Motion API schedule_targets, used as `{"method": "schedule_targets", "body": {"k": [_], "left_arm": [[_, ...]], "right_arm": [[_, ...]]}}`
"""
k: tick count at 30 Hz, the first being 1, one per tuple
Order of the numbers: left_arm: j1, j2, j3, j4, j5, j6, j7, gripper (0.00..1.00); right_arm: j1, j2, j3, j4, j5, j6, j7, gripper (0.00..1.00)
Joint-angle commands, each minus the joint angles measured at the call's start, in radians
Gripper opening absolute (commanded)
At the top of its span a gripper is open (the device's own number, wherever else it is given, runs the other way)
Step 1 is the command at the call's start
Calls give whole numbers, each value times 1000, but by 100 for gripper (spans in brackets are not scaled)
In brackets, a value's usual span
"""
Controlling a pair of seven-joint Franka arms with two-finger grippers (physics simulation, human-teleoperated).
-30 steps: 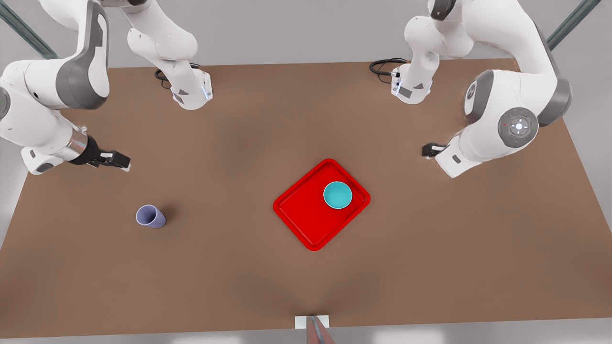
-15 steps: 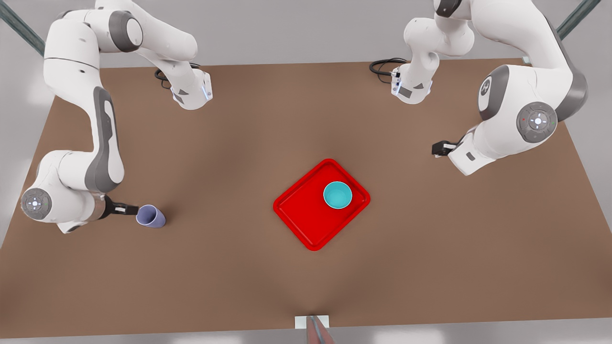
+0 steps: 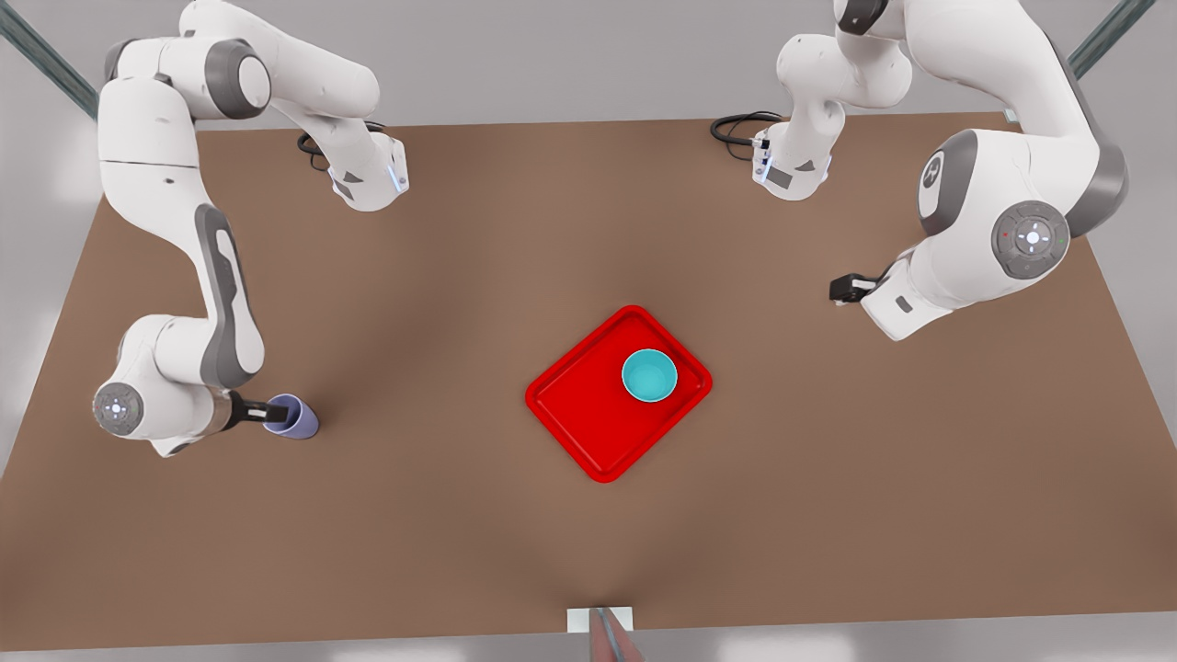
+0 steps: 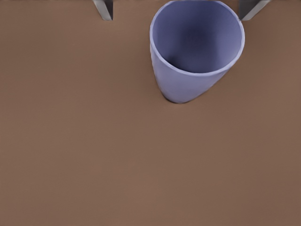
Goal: Place the bowl on the tray with the left arm and the cup on the tray with the right arm
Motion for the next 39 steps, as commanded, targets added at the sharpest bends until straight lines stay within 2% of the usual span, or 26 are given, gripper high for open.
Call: {"method": "schedule_targets", "body": {"k": [1,8,9,10,11,16,17,20,22,32,39], "left_arm": [[0,0,0,1,1,0,-1,100],[0,-3,0,1,1,-3,-2,100],[0,-3,0,1,0,-5,-3,100],[0,-3,0,1,0,-5,-1,100],[0,-3,0,1,1,-5,-1,100],[0,-3,0,1,0,-6,-3,100],[0,-3,0,1,0,-6,-1,100],[0,-3,0,1,0,-6,-1,100],[0,-3,0,1,0,-6,-1,100],[0,-5,0,1,0,-6,1,100],[0,-5,2,3,1,-6,1,100]], "right_arm": [[-1,1,0,-4,0,19,0,93],[-11,10,0,-34,0,20,0,84],[-15,15,0,-36,0,20,0,80],[-15,18,0,-34,0,22,0,65],[-15,21,0,-34,0,22,0,58],[0,44,0,-27,-6,42,0,44],[-3,45,2,-30,-3,40,2,36],[-8,56,2,-27,-2,56,0,24],[-9,58,2,-27,-2,56,0,21],[2,27,9,-24,0,45,-2,21],[2,-77,202,-2,0,-84,123,21]]}}
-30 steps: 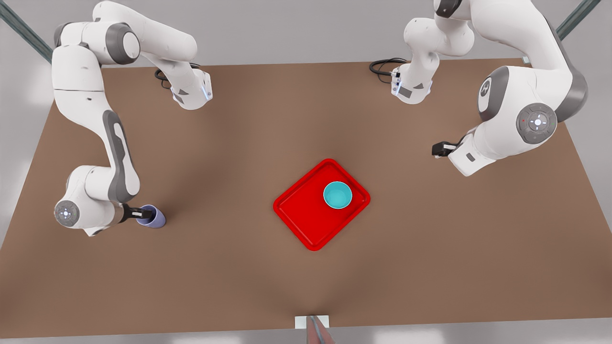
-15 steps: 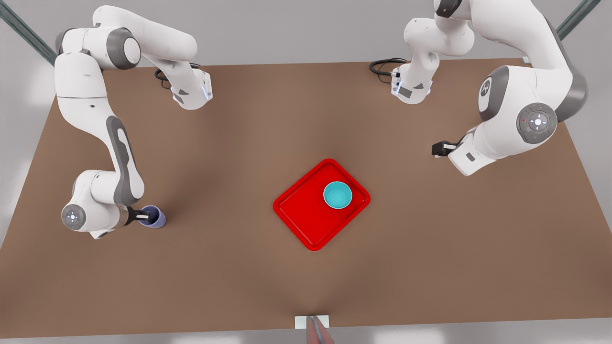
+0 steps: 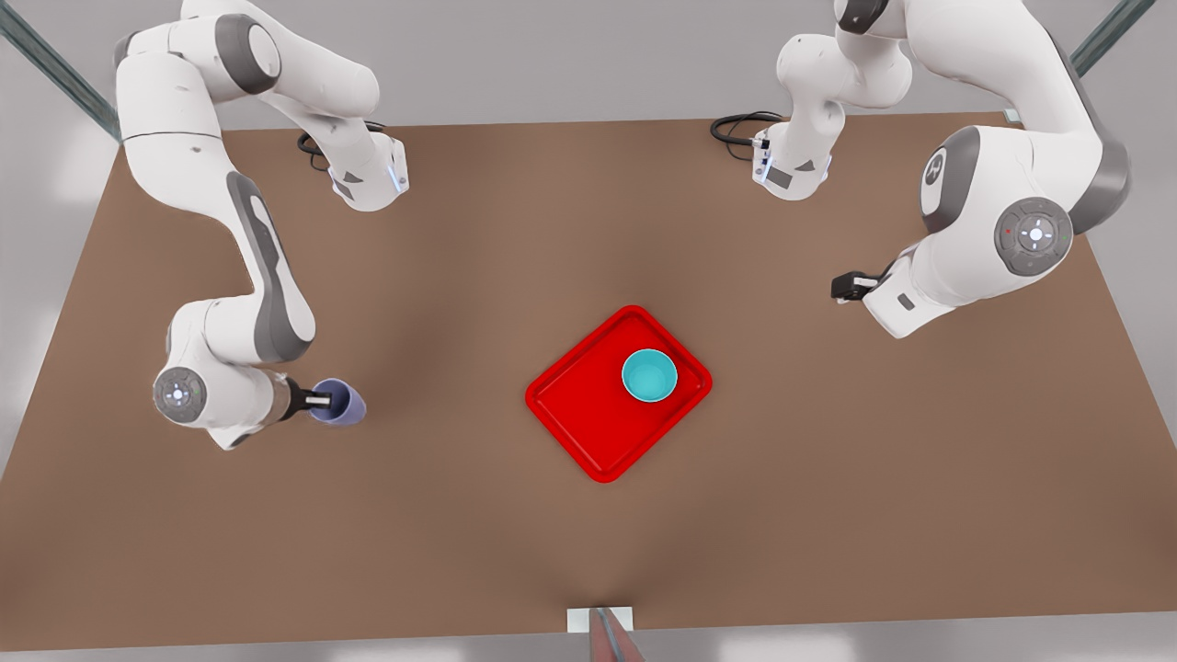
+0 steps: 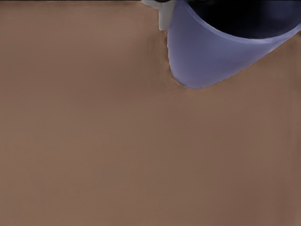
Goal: Place the bowl on the tray with the left arm and the cup on the tray with the right arm
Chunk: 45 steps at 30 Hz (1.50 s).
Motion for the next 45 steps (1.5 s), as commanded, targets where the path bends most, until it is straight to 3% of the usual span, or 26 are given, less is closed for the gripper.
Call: {"method": "schedule_targets", "body": {"k": [1,9,16,22,29,45], "left_arm": [[0,0,0,-1,2,0,0,100],[0,-2,0,1,8,0,3,100],[0,0,2,1,9,0,2,100],[5,1,2,-1,9,-2,2,100],[5,0,2,-1,9,-2,2,100],[8,6,2,-4,9,0,0,100]], "right_arm": [[1,-1,7,1,-8,-2,3,21],[34,23,211,81,18,6,156,21],[235,148,213,259,26,7,369,21],[392,368,211,558,53,16,418,21],[518,447,183,561,41,145,417,21],[590,487,125,536,-123,122,254,21]]}}
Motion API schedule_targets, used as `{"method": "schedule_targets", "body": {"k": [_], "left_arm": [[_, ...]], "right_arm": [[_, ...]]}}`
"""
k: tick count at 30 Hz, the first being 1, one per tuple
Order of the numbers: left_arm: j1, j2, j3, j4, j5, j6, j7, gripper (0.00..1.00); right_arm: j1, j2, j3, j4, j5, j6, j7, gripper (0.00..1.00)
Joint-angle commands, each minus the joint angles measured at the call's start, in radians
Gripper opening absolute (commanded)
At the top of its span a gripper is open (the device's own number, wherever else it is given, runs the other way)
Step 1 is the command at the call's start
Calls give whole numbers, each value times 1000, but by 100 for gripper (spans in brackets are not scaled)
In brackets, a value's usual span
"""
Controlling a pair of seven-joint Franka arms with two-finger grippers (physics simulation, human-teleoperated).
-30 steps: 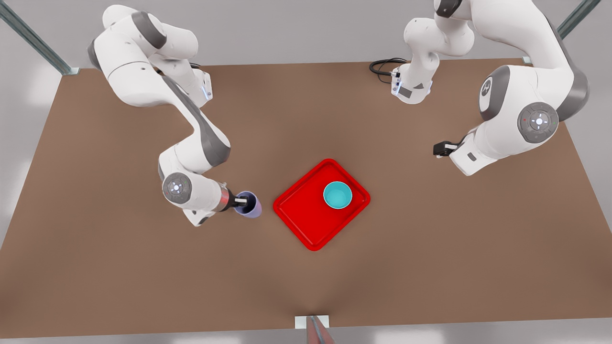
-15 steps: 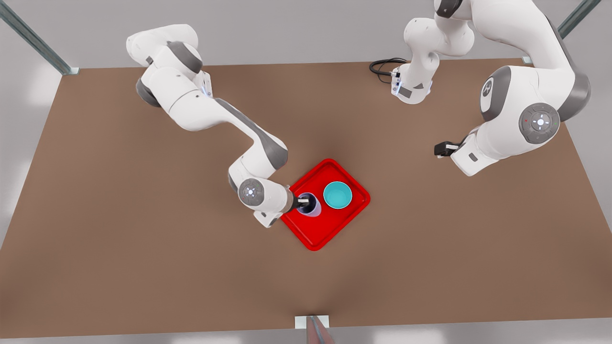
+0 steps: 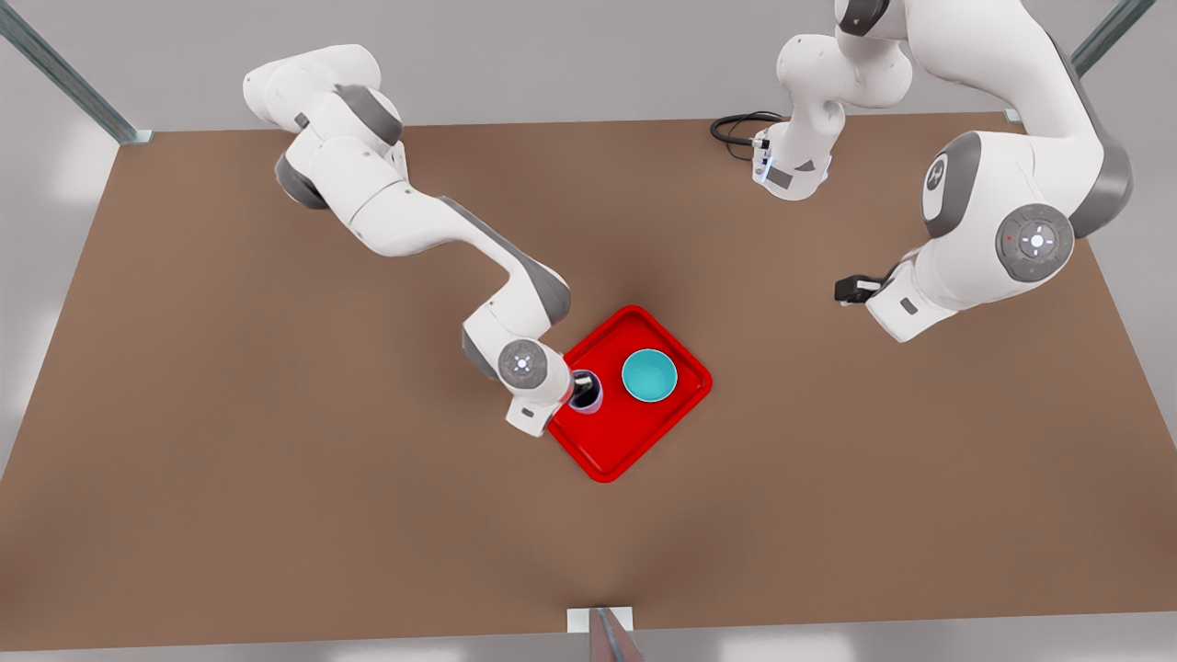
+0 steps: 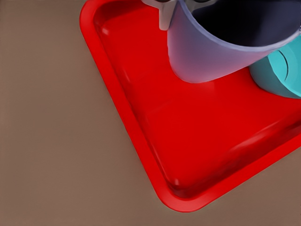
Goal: Place the bowl on the tray with the left arm and the cup on the tray with the right arm
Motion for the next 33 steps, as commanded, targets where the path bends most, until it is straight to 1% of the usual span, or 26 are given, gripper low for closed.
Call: {"method": "schedule_targets", "body": {"k": [1,2,3,4,5,6,18,20,21,23,25,26,27,28,29,30,31,32,33], "left_arm": [[0,0,0,0,0,0,0,100],[1,0,0,0,0,0,0,100],[1,0,0,0,0,0,0,100],[3,0,0,0,0,2,0,100],[3,0,0,0,-2,2,0,100],[3,0,0,0,-2,0,0,100],[12,1,0,2,-5,8,0,100],[12,1,0,2,-6,9,-2,100],[12,1,0,2,-8,8,-3,100],[12,3,0,6,-12,9,-9,100],[12,6,-1,28,-37,0,-15,100],[12,6,-1,28,-37,0,-15,100],[12,6,-1,28,-37,0,-15,100],[12,6,0,28,-37,0,-15,100],[12,6,0,28,-37,0,-15,100],[12,6,0,28,-35,0,-15,100],[12,6,0,26,-35,0,-15,100],[12,8,0,28,-35,0,-15,100],[12,8,0,26,-35,0,-15,100]], "right_arm": [[2,0,0,0,-8,-3,3,31],[0,-1,0,0,-8,-6,3,47],[0,-1,0,0,-8,-9,3,54],[0,-1,0,0,-9,-6,6,74],[2,-1,0,0,-11,-6,8,97],[2,-1,0,-1,-9,-4,9,99],[-1,-4,0,-9,-8,-3,5,99],[-38,-27,2,-9,-11,-6,9,99],[-58,-70,0,-31,-12,-15,15,99],[-207,-251,6,-204,-9,-13,15,100],[-334,-503,11,-411,-3,-23,-5,100],[-370,-653,-15,-525,-2,0,-9,100],[-451,-699,-24,-528,1,-50,-84,100],[-515,-761,-41,-520,81,-185,-202,100],[-509,-797,-113,-498,90,-296,-259,100],[-451,-831,-227,-498,124,-319,-328,100],[-410,-824,-304,-449,138,-392,-362,100],[-413,-795,-307,-377,138,-460,-364,100],[-439,-788,-305,-360,139,-487,-367,100]]}}
